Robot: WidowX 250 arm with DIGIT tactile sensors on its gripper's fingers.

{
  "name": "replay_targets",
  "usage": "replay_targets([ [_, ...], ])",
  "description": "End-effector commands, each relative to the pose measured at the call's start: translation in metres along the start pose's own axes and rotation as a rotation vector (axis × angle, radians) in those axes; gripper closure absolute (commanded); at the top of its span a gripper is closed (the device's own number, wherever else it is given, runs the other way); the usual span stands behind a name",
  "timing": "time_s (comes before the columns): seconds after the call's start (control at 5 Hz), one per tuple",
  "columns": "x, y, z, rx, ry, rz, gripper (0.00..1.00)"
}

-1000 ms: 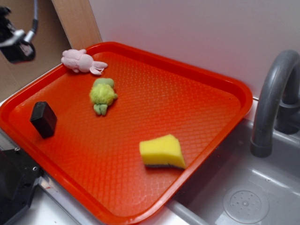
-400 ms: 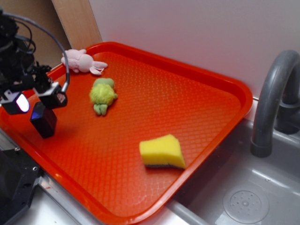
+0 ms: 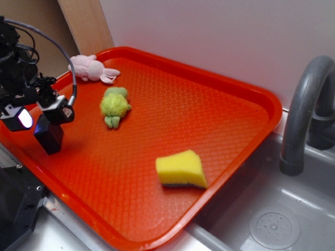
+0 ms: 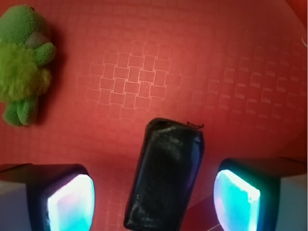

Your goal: Grab the black box.

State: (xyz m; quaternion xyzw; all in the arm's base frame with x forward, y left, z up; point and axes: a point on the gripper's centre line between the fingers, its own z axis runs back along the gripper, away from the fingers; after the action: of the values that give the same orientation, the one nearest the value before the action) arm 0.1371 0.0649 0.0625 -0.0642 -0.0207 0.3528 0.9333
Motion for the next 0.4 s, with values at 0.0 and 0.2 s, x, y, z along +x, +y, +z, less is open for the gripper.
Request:
replay_targets([
  [0.0, -0.008, 0.018, -0.042, -0.024, -0.002, 0.074, 1.0],
  [0.2, -0.009, 0.012, -0.03, -0.031, -0.029, 0.051, 1.0],
])
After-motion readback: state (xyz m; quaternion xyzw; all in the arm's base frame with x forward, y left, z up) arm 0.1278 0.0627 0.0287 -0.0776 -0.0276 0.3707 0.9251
